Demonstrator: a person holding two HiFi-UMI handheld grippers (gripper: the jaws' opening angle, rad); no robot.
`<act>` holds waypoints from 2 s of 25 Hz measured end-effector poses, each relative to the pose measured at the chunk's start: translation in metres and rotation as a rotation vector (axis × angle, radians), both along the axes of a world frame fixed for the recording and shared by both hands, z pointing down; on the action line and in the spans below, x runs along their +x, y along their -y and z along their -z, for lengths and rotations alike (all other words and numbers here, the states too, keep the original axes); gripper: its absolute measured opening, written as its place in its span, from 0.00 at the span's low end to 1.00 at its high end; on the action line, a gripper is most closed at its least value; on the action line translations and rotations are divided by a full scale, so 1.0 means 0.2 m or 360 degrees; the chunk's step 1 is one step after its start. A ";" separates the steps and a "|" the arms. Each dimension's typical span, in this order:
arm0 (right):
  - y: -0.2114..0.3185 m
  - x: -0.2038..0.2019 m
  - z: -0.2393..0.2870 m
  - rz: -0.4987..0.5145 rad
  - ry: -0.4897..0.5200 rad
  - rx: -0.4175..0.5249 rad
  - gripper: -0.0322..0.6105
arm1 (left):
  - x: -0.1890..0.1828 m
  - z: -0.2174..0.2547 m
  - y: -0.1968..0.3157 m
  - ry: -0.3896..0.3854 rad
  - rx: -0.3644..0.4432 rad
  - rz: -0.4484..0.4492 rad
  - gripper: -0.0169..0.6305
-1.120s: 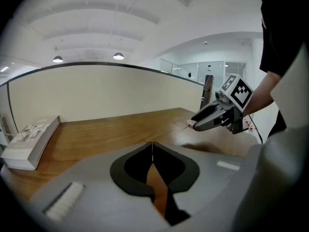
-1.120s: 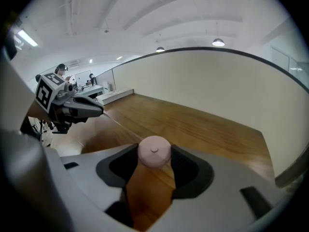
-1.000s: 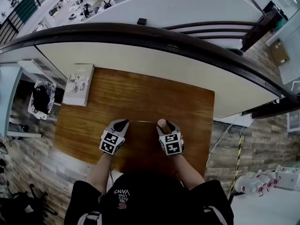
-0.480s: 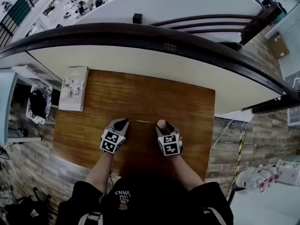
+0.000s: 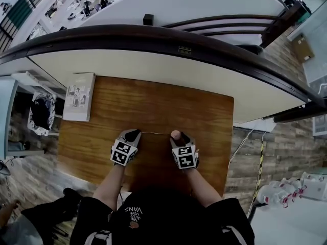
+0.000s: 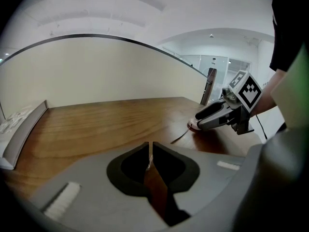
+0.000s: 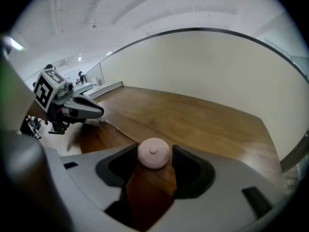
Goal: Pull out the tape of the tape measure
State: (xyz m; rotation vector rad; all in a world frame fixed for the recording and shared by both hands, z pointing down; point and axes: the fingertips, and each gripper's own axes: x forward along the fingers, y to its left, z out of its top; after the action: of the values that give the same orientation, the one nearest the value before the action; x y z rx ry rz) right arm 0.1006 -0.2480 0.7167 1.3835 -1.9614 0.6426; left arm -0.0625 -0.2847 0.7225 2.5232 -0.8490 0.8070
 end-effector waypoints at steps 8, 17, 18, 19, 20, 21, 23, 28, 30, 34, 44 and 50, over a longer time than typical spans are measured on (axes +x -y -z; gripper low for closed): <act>-0.02 0.01 0.03 0.0007 0.0005 -0.0006 0.39 | 0.00 0.03 0.00 -0.0025 -0.0001 0.0020 0.05; -0.04 0.00 0.08 0.0009 0.0019 0.0026 0.39 | -0.03 0.08 -0.01 -0.0048 0.0028 0.0077 0.11; -0.04 0.01 0.10 0.0007 0.0021 0.0038 0.39 | -0.03 0.09 -0.02 -0.0050 0.0033 0.0084 0.11; -0.04 0.01 0.11 0.0004 0.0024 0.0052 0.39 | -0.03 0.11 -0.02 -0.0053 0.0042 0.0092 0.11; -0.04 0.01 0.13 0.0000 0.0028 0.0064 0.39 | -0.04 0.13 -0.03 -0.0057 0.0052 0.0100 0.11; -0.05 0.01 0.14 -0.0001 0.0031 0.0074 0.39 | -0.05 0.14 -0.03 -0.0060 0.0063 0.0111 0.11; -0.06 0.01 0.17 0.0000 0.0031 0.0091 0.39 | -0.07 0.18 -0.05 -0.0071 0.0085 0.0142 0.11; -0.12 -0.01 0.27 -0.0010 0.0042 0.0152 0.38 | -0.12 0.27 -0.13 -0.0109 0.0137 0.0213 0.11; -0.16 -0.01 0.31 -0.0010 0.0048 0.0174 0.37 | -0.14 0.30 -0.17 -0.0122 0.0156 0.0235 0.11; -0.22 -0.01 0.38 -0.0017 0.0050 0.0223 0.30 | -0.17 0.37 -0.24 -0.0151 0.0205 0.0279 0.11; -0.36 -0.04 0.59 -0.0013 0.0124 0.0378 0.17 | -0.20 0.61 -0.45 -0.0256 0.0343 0.0332 0.10; -0.42 -0.08 0.70 0.0004 0.0192 0.0457 0.13 | -0.19 0.75 -0.56 -0.0345 0.0433 0.0312 0.09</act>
State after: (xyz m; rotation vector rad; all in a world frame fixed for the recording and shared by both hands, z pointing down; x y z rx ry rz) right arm 0.0852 -0.1636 0.5763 1.5417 -2.2189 0.4650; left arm -0.1015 -0.1736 0.5718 2.6386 -1.1734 0.3682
